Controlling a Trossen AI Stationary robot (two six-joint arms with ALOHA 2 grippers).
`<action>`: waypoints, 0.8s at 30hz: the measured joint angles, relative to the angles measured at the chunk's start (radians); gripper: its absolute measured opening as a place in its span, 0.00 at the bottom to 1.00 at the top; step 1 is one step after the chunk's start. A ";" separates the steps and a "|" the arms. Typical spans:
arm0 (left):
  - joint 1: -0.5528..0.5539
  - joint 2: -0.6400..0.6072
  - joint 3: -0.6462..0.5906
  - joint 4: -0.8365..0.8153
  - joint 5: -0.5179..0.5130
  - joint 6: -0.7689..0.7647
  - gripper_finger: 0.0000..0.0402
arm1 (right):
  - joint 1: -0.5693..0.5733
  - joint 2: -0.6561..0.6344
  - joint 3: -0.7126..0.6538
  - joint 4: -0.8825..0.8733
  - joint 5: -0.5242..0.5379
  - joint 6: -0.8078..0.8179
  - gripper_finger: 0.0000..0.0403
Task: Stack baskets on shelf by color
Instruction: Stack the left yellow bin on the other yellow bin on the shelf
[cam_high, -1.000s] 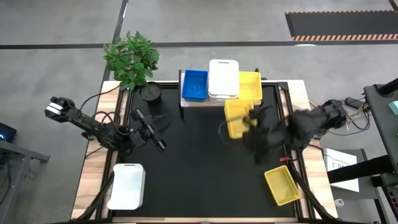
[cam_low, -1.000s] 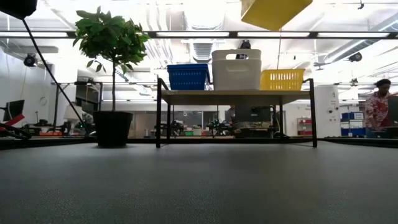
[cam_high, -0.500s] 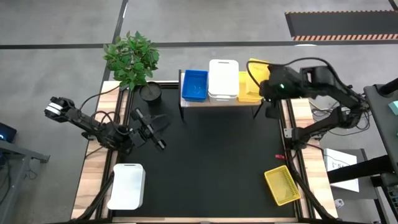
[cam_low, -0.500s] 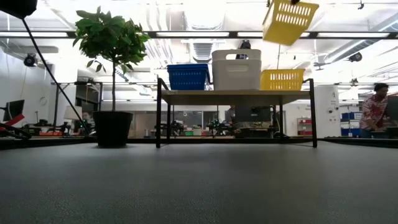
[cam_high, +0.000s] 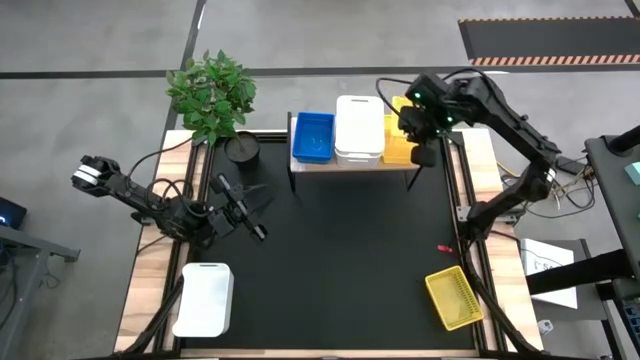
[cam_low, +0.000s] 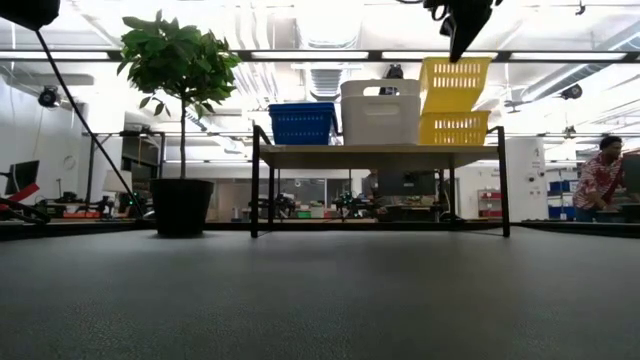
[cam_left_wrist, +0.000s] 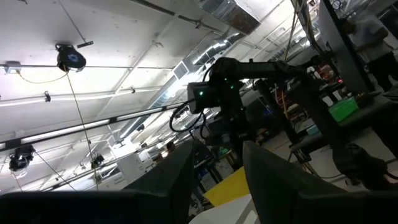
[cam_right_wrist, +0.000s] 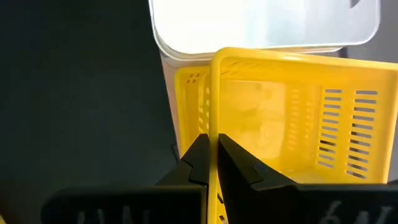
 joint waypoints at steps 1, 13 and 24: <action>0.000 0.000 0.000 0.000 0.000 0.000 0.30 | -0.008 0.009 0.000 0.000 -0.005 -0.001 0.02; 0.000 0.000 -0.001 -0.001 -0.001 -0.002 0.30 | -0.012 0.079 0.000 0.007 -0.007 -0.023 0.02; 0.000 0.000 -0.001 -0.002 -0.001 -0.002 0.30 | -0.012 0.107 -0.020 0.006 -0.005 -0.017 0.09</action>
